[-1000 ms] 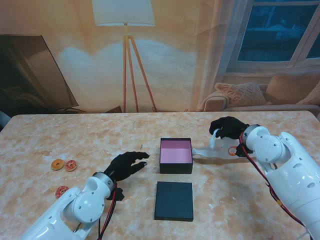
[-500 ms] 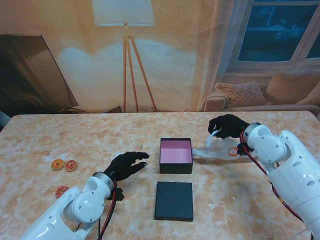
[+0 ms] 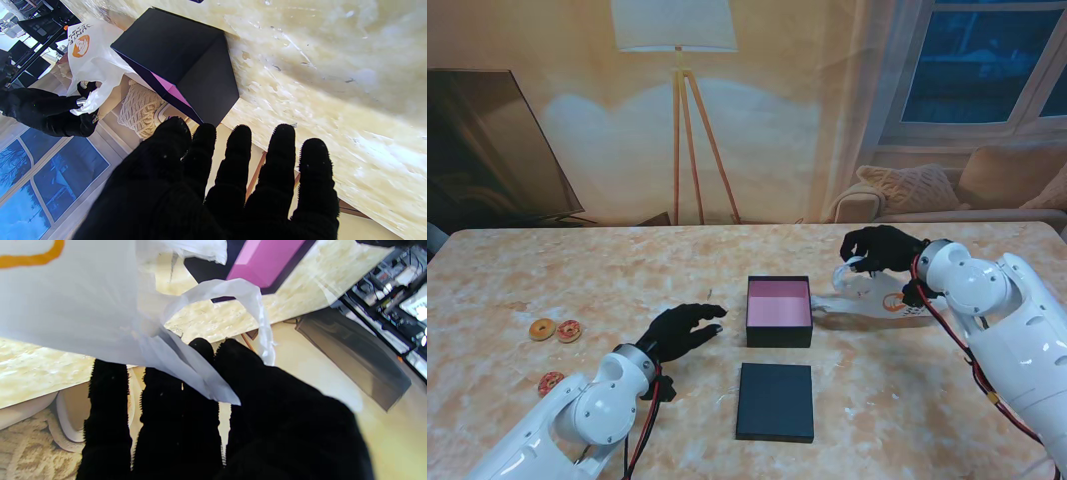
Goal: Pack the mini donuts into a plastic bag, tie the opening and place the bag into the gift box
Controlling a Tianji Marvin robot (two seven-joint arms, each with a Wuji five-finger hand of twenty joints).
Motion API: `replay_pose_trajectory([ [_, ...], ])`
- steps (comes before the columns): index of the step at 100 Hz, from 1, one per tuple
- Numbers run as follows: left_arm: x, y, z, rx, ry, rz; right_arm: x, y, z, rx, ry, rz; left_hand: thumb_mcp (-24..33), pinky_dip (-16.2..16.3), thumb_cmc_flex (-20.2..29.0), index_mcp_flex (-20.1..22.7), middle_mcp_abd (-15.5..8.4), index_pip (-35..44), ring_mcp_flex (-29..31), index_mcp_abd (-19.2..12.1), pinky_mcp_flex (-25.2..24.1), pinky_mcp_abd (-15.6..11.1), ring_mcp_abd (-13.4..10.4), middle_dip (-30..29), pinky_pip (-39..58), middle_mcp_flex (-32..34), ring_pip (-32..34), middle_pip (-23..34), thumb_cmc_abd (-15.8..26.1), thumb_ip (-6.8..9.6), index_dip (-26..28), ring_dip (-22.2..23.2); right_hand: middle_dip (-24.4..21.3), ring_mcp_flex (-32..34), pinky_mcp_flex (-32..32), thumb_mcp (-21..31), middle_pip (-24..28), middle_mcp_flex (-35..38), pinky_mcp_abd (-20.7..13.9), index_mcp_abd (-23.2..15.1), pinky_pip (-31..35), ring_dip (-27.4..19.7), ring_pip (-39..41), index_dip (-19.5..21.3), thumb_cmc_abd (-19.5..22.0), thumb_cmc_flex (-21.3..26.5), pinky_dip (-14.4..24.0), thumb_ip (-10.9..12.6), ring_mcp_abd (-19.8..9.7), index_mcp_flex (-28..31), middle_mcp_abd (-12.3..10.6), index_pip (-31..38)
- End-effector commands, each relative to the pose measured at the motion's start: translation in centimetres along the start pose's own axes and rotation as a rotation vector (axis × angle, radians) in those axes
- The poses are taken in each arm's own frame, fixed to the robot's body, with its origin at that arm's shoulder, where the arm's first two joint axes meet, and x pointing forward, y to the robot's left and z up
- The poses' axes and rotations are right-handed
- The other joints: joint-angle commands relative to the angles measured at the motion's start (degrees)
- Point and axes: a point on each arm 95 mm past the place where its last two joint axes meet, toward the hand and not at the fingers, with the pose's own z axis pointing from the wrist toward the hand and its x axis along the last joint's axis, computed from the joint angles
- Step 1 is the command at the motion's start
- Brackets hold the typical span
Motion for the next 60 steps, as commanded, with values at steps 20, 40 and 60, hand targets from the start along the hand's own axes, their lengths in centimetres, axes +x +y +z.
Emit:
replay_pose_trajectory([
  [20, 0.2, 0.2, 0.1, -0.017, 0.001, -0.004, 0.5, 1.0, -0.7, -0.047, 0.01, 0.122, 1.44, 1.29, -0.79, 0.85, 0.29, 1.25, -1.03, -0.91, -0.2, 0.3, 0.11, -0.15, 0.76, -1.93, -0.57, -0.89, -0.73, -0.32, 0.96, 0.13, 1.98, -1.64, -2.07, -4.69, 3.61, -1.59, 0.74, 3.16, 2.39, 2.5, 4.94, 3.09, 2.04, -0.55, 0.93, -1.13, -1.14, -3.69, 0.93, 2.93],
  [40, 0.2, 0.2, 0.1, -0.022, 0.002, -0.005, 1.1, 1.5, -1.6, -0.071, 0.033, 0.165, 1.62, 1.23, -0.95, 1.01, 0.3, 1.31, -1.02, -0.87, -0.21, 0.35, 0.18, -0.15, 0.7, -1.89, -0.56, -0.89, -0.75, -0.35, 0.99, 0.11, 3.77, -2.8, -3.26, -4.49, 7.46, -3.81, 1.85, 3.63, 2.99, 5.23, 10.26, 4.51, 2.13, -2.68, 2.09, 0.6, -1.48, -4.94, 1.51, 3.84],
  [60, 0.2, 0.2, 0.1, -0.025, 0.002, -0.006, 1.9, 1.7, -2.0, -0.074, 0.05, 0.151, 1.76, 1.16, -1.01, 1.04, 0.4, 1.31, -1.14, -0.88, -0.19, 0.39, 0.17, -0.19, 0.63, -1.98, -0.64, -0.99, -0.81, -0.36, 1.0, 0.06, 9.06, -3.41, -3.7, -5.24, 12.25, -7.08, 3.89, 10.32, 3.72, 11.81, 17.51, -2.24, 3.96, -5.19, 3.43, 3.93, -3.74, -6.83, 3.75, -1.6],
])
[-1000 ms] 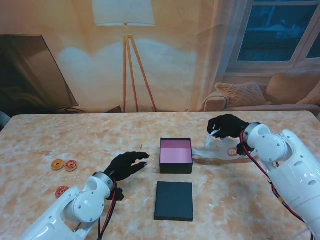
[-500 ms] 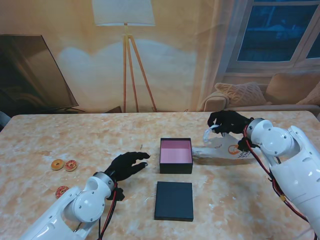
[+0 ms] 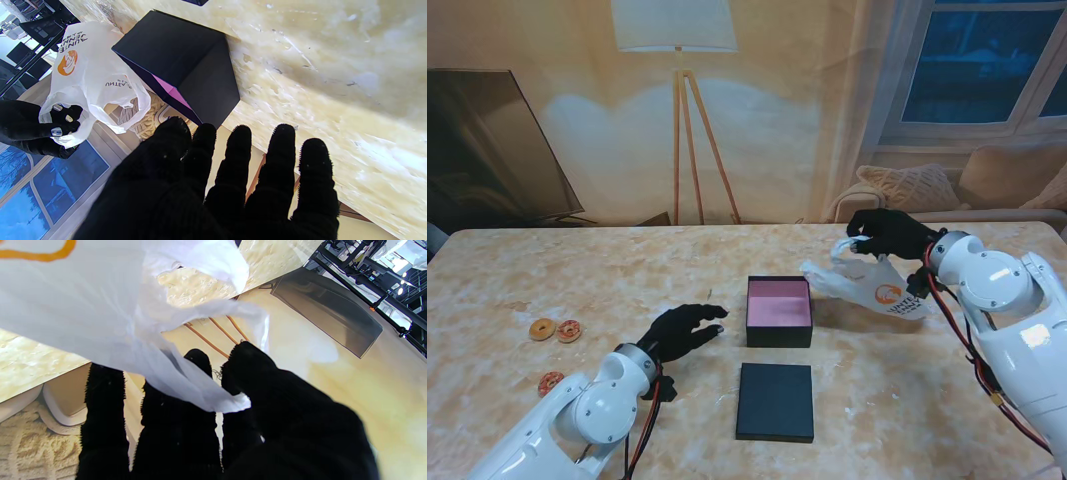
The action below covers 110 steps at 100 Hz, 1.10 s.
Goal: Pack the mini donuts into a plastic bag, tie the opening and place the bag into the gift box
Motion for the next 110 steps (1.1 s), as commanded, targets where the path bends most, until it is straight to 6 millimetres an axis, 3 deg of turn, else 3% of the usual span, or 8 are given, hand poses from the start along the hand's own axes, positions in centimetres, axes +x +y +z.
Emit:
replay_pose_trajectory([
  [1, 0.2, 0.1, 0.0, -0.016, 0.001, -0.004, 0.6, -0.5, 0.1, 0.015, 0.012, -0.007, 1.71, 1.16, -1.01, 1.03, 0.39, 1.3, -1.18, -0.86, -0.18, 0.39, 0.17, -0.19, 0.63, -2.0, -0.66, -0.52, -0.81, -0.37, 1.0, 0.05, 1.95, 0.15, -0.04, -0.06, 2.67, -1.81, 1.24, 2.08, 1.84, 3.15, 3.12, -4.23, 0.27, -1.74, 1.27, 2.26, -2.97, -1.49, 1.05, -2.55],
  [28, 0.1, 0.1, -0.1, -0.02, 0.001, -0.001, 2.4, -0.8, 1.3, 0.027, 0.006, -0.115, 2.1, 1.02, -0.67, 1.29, 0.45, 1.38, -1.19, -0.89, -0.17, 0.44, 0.22, -0.29, 0.49, -2.1, -0.73, -0.7, -1.32, -0.35, 1.06, -0.07, 7.25, 5.3, 5.49, 4.84, 12.57, -1.3, 3.12, 5.92, 3.23, 8.14, 9.31, -14.02, -6.41, -2.39, 0.12, 1.61, -10.92, 1.88, -3.89, -9.06],
  [47, 0.1, 0.0, -0.2, -0.019, 0.001, 0.001, 3.1, -1.0, 2.2, 0.027, -0.004, -0.172, 2.41, 0.98, -0.82, 1.53, 0.4, 1.46, -1.24, -0.91, -0.18, 0.44, 0.22, -0.34, 0.49, -1.99, -0.83, -0.72, -1.4, -0.44, 1.11, -0.2, 5.07, 7.69, 7.23, 5.05, 11.69, 0.0, 1.57, 4.37, 3.32, 5.8, 5.74, -16.65, -6.3, -1.22, -1.1, 0.05, -10.88, 3.7, -7.12, -10.29],
  [64, 0.0, -0.1, -0.3, -0.015, 0.003, 0.002, 2.9, -1.1, 2.8, -0.007, -0.015, -0.183, 2.55, 0.87, -0.91, 1.73, 0.23, 1.55, -1.18, -0.79, -0.21, 0.53, 0.25, -0.35, 0.34, -1.94, -0.85, -0.71, -1.45, -0.48, 1.17, -0.26, 7.91, 6.85, 5.6, 6.0, 8.17, 0.59, -2.04, -7.6, 0.92, 1.35, -3.44, -4.62, -8.4, 0.82, -2.89, -3.75, -7.8, 5.26, -9.96, -3.76],
  [74, 0.0, -0.1, -0.3, -0.015, 0.003, 0.003, 2.6, -1.3, 3.1, -0.011, -0.017, -0.176, 2.6, 0.82, -1.0, 1.8, 0.34, 1.61, -1.16, -0.85, -0.23, 0.57, 0.24, -0.35, 0.28, -1.91, -0.86, -0.7, -1.4, -0.48, 1.23, -0.28, 12.88, 6.12, 7.13, 6.87, 9.72, -2.14, -5.72, -11.12, -1.73, -18.85, -30.43, 3.68, -8.3, 3.61, -4.52, -4.01, 0.39, 5.37, -8.25, -0.18],
  [80, 0.0, 0.0, -0.3, -0.016, 0.003, 0.003, 2.5, -1.4, 3.1, -0.002, -0.015, -0.153, 2.68, 0.81, -0.95, 1.83, 0.33, 1.66, -1.15, -0.79, -0.18, 0.53, 0.28, -0.33, 0.3, -1.84, -0.86, -0.66, -1.44, -0.48, 1.28, -0.29, 14.66, 8.14, 10.01, 7.83, 11.27, -3.4, -5.59, -10.36, -2.21, -24.51, -36.37, 5.32, -7.74, 3.97, -6.01, -2.83, 2.34, 5.39, -6.75, 0.91],
  [93, 0.1, 0.0, -0.2, -0.021, 0.001, 0.001, 2.5, -1.7, 3.0, 0.022, -0.008, -0.073, 2.74, 0.8, -0.99, 1.93, 0.51, 1.74, -1.18, -0.78, -0.18, 0.55, 0.27, -0.34, 0.3, -1.85, -0.86, -0.68, -1.44, -0.49, 1.37, -0.31, 17.99, 10.77, 13.51, 12.23, 14.84, -4.69, -4.59, -9.22, -1.53, -25.73, -37.26, 6.61, -8.83, 3.33, -8.51, 0.85, 2.5, 6.19, -4.25, 3.24],
  [110, 0.1, 0.1, -0.2, -0.025, 0.0, -0.003, 2.7, -1.9, 3.2, -0.03, -0.004, -0.025, 2.84, 0.79, -1.07, 2.15, 0.78, 1.86, -1.12, -0.72, -0.13, 0.5, 0.23, -0.3, 0.33, -1.75, -0.81, -0.66, -1.49, -0.51, 1.49, -0.29, 21.47, 12.54, 15.12, 19.17, 16.9, -4.38, -5.89, -13.17, -0.07, -19.58, -32.66, 9.12, -14.61, 5.03, -10.77, 2.62, -2.37, 8.11, -5.75, 8.11],
])
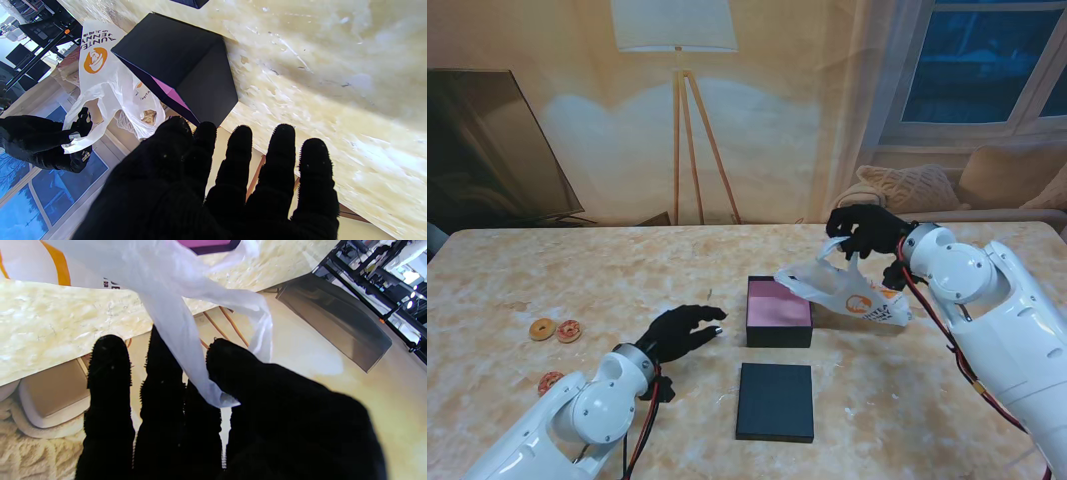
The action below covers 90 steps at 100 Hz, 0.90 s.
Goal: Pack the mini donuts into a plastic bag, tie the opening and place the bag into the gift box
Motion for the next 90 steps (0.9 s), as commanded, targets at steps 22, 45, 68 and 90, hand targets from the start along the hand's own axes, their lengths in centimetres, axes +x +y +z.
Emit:
replay_pose_trajectory([
  [22, 0.3, 0.2, 0.0, -0.018, 0.004, -0.004, 0.4, -1.1, 0.6, -0.061, -0.015, 0.063, 1.79, 0.77, -0.95, 1.54, 0.12, 1.25, -1.05, -0.62, 0.07, 0.32, 0.17, -0.3, 0.49, -1.9, -0.7, -0.6, -1.41, -0.48, 0.9, -0.26, -9.27, -2.03, -2.28, 6.42, -17.8, -16.58, -3.8, 6.69, 2.25, 3.29, 13.83, -6.11, -7.03, 7.26, -7.95, -2.56, -5.26, -6.82, 8.47, -10.28],
  [45, 0.3, 0.2, 0.0, -0.022, 0.005, -0.002, 0.7, -1.2, 0.0, 0.003, 0.033, -0.007, 2.36, 0.75, -1.16, 1.35, 0.15, 1.17, -1.01, -0.7, 0.23, 0.26, 0.26, -0.3, 0.73, -1.85, -0.63, -0.54, -1.85, -0.46, 0.95, -0.27, -42.75, -4.38, -1.38, 6.63, -36.54, -9.68, -5.87, 18.86, 3.74, -5.69, 20.13, -24.15, -5.43, 6.8, -9.06, -1.65, -8.12, -0.9, 18.05, -35.13],
  [68, 0.2, 0.2, 0.0, -0.022, 0.008, 0.001, 1.1, -1.1, -0.9, 0.048, 0.021, -0.066, 3.06, 0.88, -1.42, 0.49, 0.2, 0.68, -0.77, -0.71, 0.5, 0.17, 0.3, -0.37, 1.2, -1.95, -0.44, -0.61, -2.4, -0.44, 0.74, -0.24, -55.63, -5.46, 0.52, 7.04, -43.69, -12.28, -5.3, 23.59, 4.08, -6.3, 21.86, -30.45, -3.21, 5.36, -7.76, -0.03, -8.21, -13.2, 27.02, -51.21],
  [90, 0.3, 0.2, -0.1, -0.024, 0.011, 0.001, 1.1, -0.9, -0.6, 0.005, -0.05, -0.032, 3.63, 0.93, -1.82, 0.34, 0.15, 0.54, -0.83, -0.64, 0.53, 0.19, 0.3, -0.42, 1.58, -2.02, -0.35, -0.61, -2.58, -0.5, 0.58, -0.23, -43.57, 5.2, 6.83, 0.86, -27.33, 5.25, -6.56, 28.64, 7.85, -9.91, 14.1, -29.43, -2.32, 6.76, -5.61, -3.33, -10.17, -8.1, 8.86, -54.02],
])
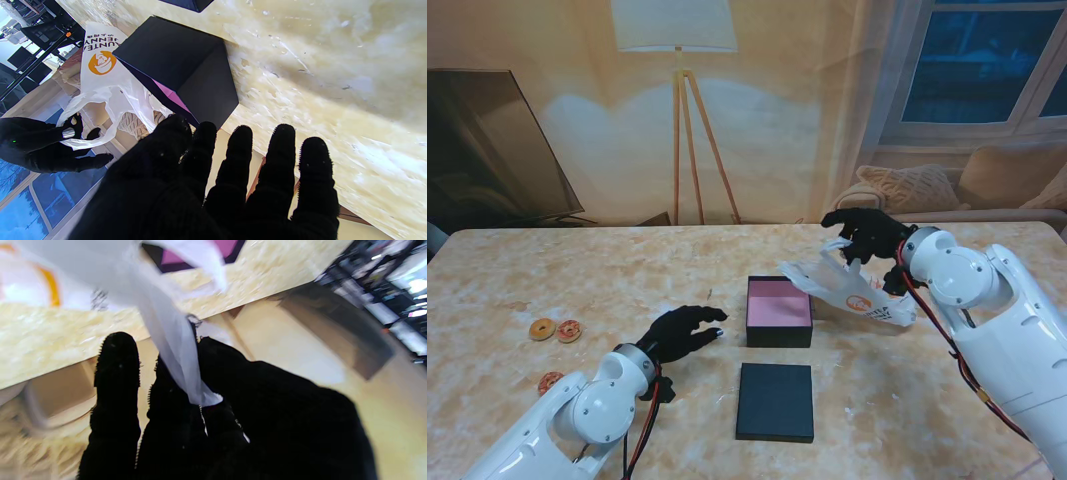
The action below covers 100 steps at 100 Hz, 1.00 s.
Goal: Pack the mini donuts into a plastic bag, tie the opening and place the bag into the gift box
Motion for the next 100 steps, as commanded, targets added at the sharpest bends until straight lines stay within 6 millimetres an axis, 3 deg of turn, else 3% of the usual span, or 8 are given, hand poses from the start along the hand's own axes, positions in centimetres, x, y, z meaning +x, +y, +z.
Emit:
replay_pose_trajectory([
  [1, 0.2, 0.1, -0.1, -0.013, 0.008, -0.002, 0.2, -0.5, 0.4, -0.016, -0.033, 0.006, 1.47, 0.93, -0.54, 0.36, 0.15, 0.34, -0.79, -0.65, -0.04, 0.16, 0.27, -0.42, 0.65, -2.03, -0.33, -0.6, -1.09, -0.5, 0.46, -0.23, 3.93, 5.82, 3.01, -0.41, 3.99, 5.19, -1.54, 1.51, 2.9, -1.67, -0.05, 1.21, 0.25, 2.58, 2.61, -1.37, -5.34, 1.35, -5.54, -0.57],
  [5, 0.2, 0.1, -0.1, -0.013, 0.009, -0.001, 0.1, -0.5, 0.6, -0.028, -0.063, 0.037, 1.56, 0.93, -0.58, 0.39, 0.18, 0.34, -0.75, -0.6, -0.02, 0.17, 0.29, -0.42, 0.69, -2.01, -0.3, -0.59, -1.16, -0.51, 0.45, -0.23, 4.29, 8.06, 3.98, -1.02, 7.12, 6.98, -1.23, 2.27, 1.39, 1.15, 0.82, 1.48, 0.9, 2.87, 8.94, -1.03, -6.84, 2.24, -7.78, -0.58],
  [21, 0.2, 0.1, -0.1, -0.013, 0.008, -0.003, -0.2, -0.6, 1.7, -0.044, -0.153, 0.162, 1.57, 0.82, -0.89, 0.43, 0.22, 0.34, -0.85, -0.65, -0.29, 0.37, 0.3, -0.44, 0.57, -1.9, -0.37, -0.59, -0.59, -0.59, 0.4, -0.28, 8.49, 8.12, 1.6, -0.19, 15.67, 7.44, 1.92, -0.41, 0.54, 14.96, 13.33, 4.34, 5.64, 1.39, 18.75, 1.9, -9.85, 4.47, -13.06, 2.27],
  [38, 0.2, 0.1, -0.1, -0.011, 0.005, -0.002, -0.5, -0.8, 2.6, -0.052, -0.177, 0.344, 1.28, 0.75, -0.86, 0.48, 0.11, 0.37, -0.98, -0.83, -0.71, 0.73, 0.27, -0.5, 0.31, -1.86, -0.57, -0.75, -0.35, -0.64, 0.39, -0.36, 16.06, 4.75, -7.02, 3.84, 18.23, 8.41, 3.5, -7.95, 1.83, 19.57, 25.1, 10.47, 9.59, -4.08, 22.52, 8.4, -11.51, 6.04, -19.96, 11.42],
  [51, 0.2, 0.1, -0.1, -0.011, 0.004, -0.002, -0.5, -0.8, 2.6, -0.026, -0.174, 0.453, 1.02, 0.79, -0.77, 0.51, 0.22, 0.44, -0.96, -0.93, -0.85, 0.85, 0.27, -0.5, 0.17, -1.82, -0.68, -0.84, -0.25, -0.64, 0.44, -0.35, 18.23, 2.68, -12.73, 4.76, 17.18, 9.23, 4.58, -12.72, 0.57, 20.38, 24.28, 12.71, 9.7, -5.38, 21.99, 9.2, -11.06, 6.32, -24.23, 16.85],
  [65, 0.2, 0.1, -0.1, -0.012, 0.003, -0.002, 0.0, -0.9, 2.4, -0.031, -0.168, 0.519, 0.81, 0.86, -0.63, 0.47, 0.12, 0.46, -0.86, -0.9, -0.89, 0.82, 0.21, -0.45, 0.09, -1.77, -0.7, -0.83, -0.19, -0.62, 0.46, -0.28, 18.64, 0.16, -16.02, 4.34, 16.23, 8.46, 5.94, -15.39, -0.37, 19.87, 20.43, 14.22, 10.12, -4.75, 21.66, 8.64, -9.91, 6.58, -24.48, 21.95],
  [82, 0.2, 0.1, -0.1, -0.012, 0.004, -0.002, 0.8, -1.0, 1.9, -0.066, -0.128, 0.625, 0.68, 0.93, -0.51, 0.53, 0.18, 0.5, -0.79, -0.85, -0.88, 0.81, 0.21, -0.37, 0.06, -1.66, -0.71, -0.77, -0.19, -0.59, 0.49, -0.22, 13.91, 1.13, -15.26, 0.88, 13.88, 8.39, 5.51, -14.31, -0.41, 14.64, 13.81, 12.66, 9.01, -1.46, 20.75, 4.75, -8.34, 5.95, -22.01, 23.36],
  [100, 0.2, 0.1, -0.1, -0.014, 0.003, -0.002, 1.7, -0.8, 1.3, -0.121, -0.042, 0.708, 0.54, 0.99, -0.47, 0.55, 0.29, 0.5, -0.83, -0.94, -0.91, 0.91, 0.27, -0.29, 0.0, -1.34, -0.77, -0.68, -0.11, -0.58, 0.5, -0.21, 12.28, 2.17, -13.65, -2.81, 11.95, 7.79, 4.14, -18.64, -0.87, 13.15, 10.54, 11.86, 10.53, 0.36, 19.62, 3.38, -8.71, 4.81, -20.75, 24.03],
])
